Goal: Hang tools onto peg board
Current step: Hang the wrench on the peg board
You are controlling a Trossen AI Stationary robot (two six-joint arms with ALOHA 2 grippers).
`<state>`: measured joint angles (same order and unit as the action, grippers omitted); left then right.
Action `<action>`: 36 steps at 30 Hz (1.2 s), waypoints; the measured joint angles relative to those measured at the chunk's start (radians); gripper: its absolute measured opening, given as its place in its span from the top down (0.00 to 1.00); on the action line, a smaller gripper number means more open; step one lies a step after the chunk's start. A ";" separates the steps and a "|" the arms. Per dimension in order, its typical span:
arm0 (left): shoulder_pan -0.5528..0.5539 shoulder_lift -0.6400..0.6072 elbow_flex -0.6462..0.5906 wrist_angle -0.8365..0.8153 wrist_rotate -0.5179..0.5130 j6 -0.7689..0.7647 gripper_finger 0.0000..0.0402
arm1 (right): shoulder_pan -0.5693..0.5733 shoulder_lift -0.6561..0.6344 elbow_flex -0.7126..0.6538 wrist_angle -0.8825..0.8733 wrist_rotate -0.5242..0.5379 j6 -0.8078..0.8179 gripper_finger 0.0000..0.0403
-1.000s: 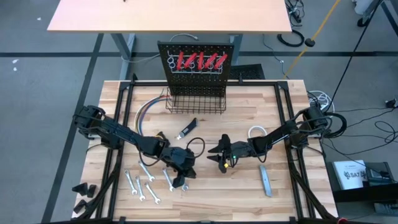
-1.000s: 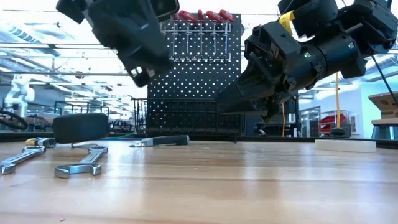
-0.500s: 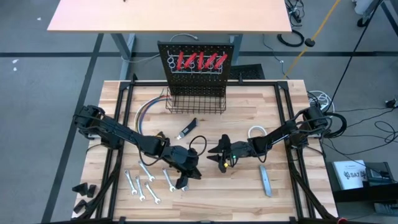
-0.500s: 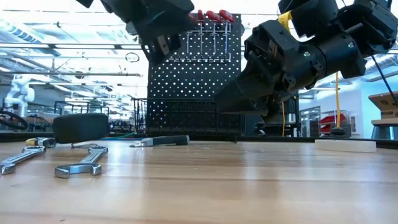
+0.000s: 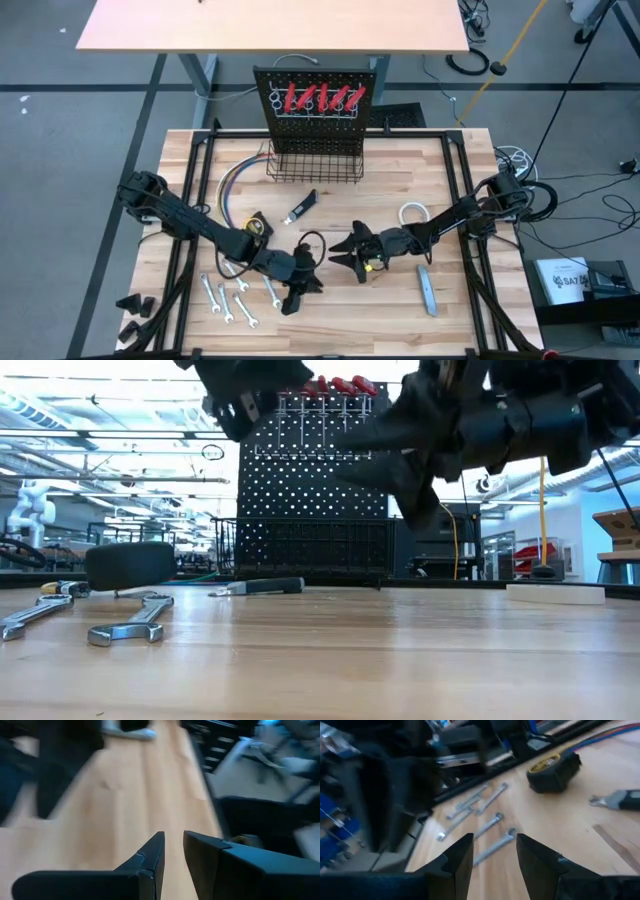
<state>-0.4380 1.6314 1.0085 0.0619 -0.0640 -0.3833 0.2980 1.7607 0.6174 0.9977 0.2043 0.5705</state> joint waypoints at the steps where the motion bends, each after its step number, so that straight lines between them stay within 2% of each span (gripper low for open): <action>1: -0.007 0.000 -0.001 0.000 -0.044 0.019 0.81 | 0.004 0.000 0.005 0.003 0.001 0.005 0.65; 5: -0.019 0.000 -0.001 0.059 -0.119 0.107 0.81 | 0.028 0.000 0.043 -0.003 0.002 0.022 0.65; 13: -0.015 0.000 -0.001 0.274 -0.124 0.229 0.81 | 0.059 0.000 0.101 -0.009 0.002 -0.016 0.65; 18: -0.015 -0.001 -0.001 0.290 -0.122 0.267 0.81 | 0.055 0.000 0.117 -0.009 0.003 -0.078 0.65; 21: -0.015 -0.026 -0.001 0.208 -0.116 0.266 0.81 | 0.050 0.000 0.118 -0.009 0.003 -0.126 0.65; 28: -0.014 -0.168 -0.002 -0.236 -0.117 0.161 0.81 | 0.034 0.000 0.118 -0.106 0.010 -0.206 0.65; 33: -0.014 -0.239 -0.002 -0.429 -0.185 -0.042 0.81 | 0.010 0.000 0.118 -0.171 0.131 -0.227 0.65; 36: -0.014 -0.255 -0.002 -0.438 -0.231 -0.080 0.81 | -0.024 0.000 0.118 -0.134 0.187 -0.267 0.65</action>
<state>-0.4522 1.3761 1.0069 -0.3756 -0.2948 -0.4637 0.2742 1.7611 0.7351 0.8639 0.3914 0.3034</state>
